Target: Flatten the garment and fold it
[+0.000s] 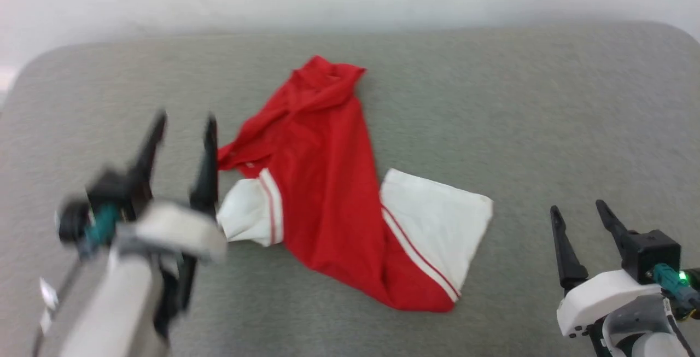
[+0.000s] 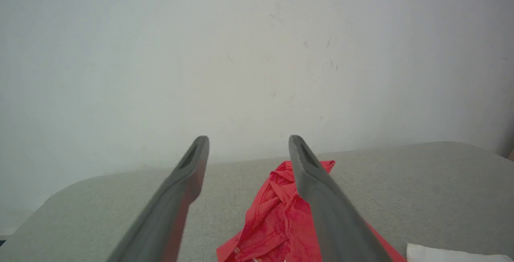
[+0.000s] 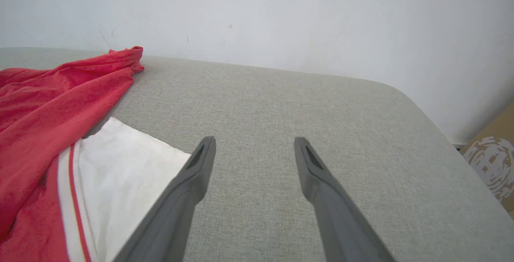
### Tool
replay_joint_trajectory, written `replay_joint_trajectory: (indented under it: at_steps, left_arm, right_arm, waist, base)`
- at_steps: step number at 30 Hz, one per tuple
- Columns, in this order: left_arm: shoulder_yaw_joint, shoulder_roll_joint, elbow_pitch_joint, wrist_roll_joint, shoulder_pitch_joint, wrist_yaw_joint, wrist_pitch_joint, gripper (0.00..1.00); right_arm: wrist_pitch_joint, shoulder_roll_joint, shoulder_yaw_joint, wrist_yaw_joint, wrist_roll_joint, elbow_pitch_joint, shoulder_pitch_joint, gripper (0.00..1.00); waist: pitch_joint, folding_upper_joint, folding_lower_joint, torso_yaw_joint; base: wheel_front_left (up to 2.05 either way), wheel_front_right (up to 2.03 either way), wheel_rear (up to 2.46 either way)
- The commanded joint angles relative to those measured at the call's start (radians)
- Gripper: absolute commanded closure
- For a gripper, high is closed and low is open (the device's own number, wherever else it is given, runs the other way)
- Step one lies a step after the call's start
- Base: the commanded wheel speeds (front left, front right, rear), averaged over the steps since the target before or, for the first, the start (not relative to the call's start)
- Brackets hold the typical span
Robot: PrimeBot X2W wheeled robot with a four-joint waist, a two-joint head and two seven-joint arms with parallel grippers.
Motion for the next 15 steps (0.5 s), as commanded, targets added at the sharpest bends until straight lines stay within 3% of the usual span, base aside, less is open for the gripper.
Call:
replay_joint_trajectory:
  at_steps: [1, 7, 15]
  left_arm:
    - [0.0, -0.006, -0.023, -0.007, 0.044, 0.015, 0.003, 0.0]
    - [-0.041, -0.046, -0.134, -0.026, 0.262, 0.076, 0.023, 0.0]
    - [-0.084, -0.092, -0.119, -0.017, 0.276, 0.074, 0.003, 0.0]
  right_arm:
    - [0.006, 0.001, 0.004, -0.002, 0.001, -0.005, 0.01, 0.0]
    - [0.064, -0.047, 0.056, -0.002, 0.026, 0.006, 0.008, 0.0]
    - [0.265, -0.19, 0.156, -0.002, 0.101, 0.104, -0.123, 0.0]
  waist:
    - [-0.046, 0.0, 0.0003, 0.08]
    - [-0.031, 0.0, 0.0003, 0.142]
    - [0.032, 0.0, 0.0003, 0.22]
  base:
    - [0.0, 0.0, 0.0]
    - [0.0, 0.0, 0.0]
    - [0.0, 0.0, 0.0]
